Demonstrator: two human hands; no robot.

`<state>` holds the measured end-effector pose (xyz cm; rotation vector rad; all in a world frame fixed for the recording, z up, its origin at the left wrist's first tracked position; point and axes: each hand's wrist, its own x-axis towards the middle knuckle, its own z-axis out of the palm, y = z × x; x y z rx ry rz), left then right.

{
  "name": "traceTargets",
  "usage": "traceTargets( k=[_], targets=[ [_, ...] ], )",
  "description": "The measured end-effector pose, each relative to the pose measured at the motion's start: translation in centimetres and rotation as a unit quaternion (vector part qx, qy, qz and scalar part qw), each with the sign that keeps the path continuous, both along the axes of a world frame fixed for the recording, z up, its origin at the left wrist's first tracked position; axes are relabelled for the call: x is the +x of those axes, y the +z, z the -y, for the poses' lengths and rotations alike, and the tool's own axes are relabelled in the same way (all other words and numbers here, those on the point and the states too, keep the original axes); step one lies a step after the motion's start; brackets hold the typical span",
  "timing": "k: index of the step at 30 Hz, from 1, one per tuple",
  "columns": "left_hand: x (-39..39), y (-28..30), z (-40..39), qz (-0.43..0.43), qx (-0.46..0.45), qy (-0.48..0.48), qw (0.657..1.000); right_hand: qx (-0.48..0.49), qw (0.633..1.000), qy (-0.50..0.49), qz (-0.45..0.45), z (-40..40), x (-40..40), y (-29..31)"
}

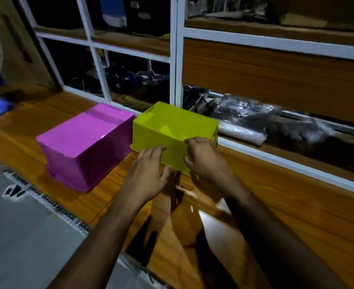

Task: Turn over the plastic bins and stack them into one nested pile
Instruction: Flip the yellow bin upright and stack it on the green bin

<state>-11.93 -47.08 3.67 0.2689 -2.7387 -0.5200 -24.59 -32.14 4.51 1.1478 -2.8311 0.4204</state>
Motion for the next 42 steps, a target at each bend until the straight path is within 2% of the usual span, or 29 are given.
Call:
traceTargets(
  k=[3,8,12,16,20,23,26,29,34,37,42],
  targets=[
    [-3.1,-0.9,3.6,-0.001,0.018,-0.030,0.999,0.034,0.998,-0.040,-0.019,2.5,-2.1,-1.3],
    [-6.9,-2.5,5.3,0.012,0.129,-0.026,0.991,0.066,0.992,-0.084,-0.073,3.1,-3.2,-3.2],
    [-9.4,-3.1,4.2,-0.024,0.216,0.049,0.975,0.061,0.990,-0.097,-0.086,2.2,-2.3,-3.5],
    [-10.1,-2.9,2.9,-0.051,0.259,0.104,0.959,0.028,0.993,-0.060,-0.094,0.3,0.2,-3.6],
    [-9.5,-4.2,1.4,-0.040,0.256,0.069,0.963,-0.070,0.997,-0.003,-0.043,-2.4,1.6,-3.3],
    [-8.7,-4.8,0.2,-0.039,0.283,0.044,0.957,-0.064,0.992,-0.103,-0.047,-5.7,0.4,-3.1],
    [-8.2,-4.9,-1.3,-0.041,0.324,0.034,0.944,-0.031,0.970,-0.238,0.019,-9.8,-1.1,-3.6],
    [-8.0,-4.7,-2.9,-0.012,0.337,0.008,0.941,-0.082,0.954,-0.264,0.116,-13.2,-0.4,-4.1],
    [-8.4,-4.3,-5.3,0.050,0.347,-0.087,0.932,-0.170,0.907,-0.336,0.190,-17.2,3.9,-4.3],
    [-8.4,-3.9,-7.0,0.084,0.314,-0.124,0.937,-0.251,0.856,-0.363,0.269,-19.7,6.2,-4.8],
    [-8.5,-3.5,-9.2,0.032,0.240,-0.109,0.964,-0.373,0.792,-0.379,0.299,-20.7,7.5,-4.8]
  ],
)
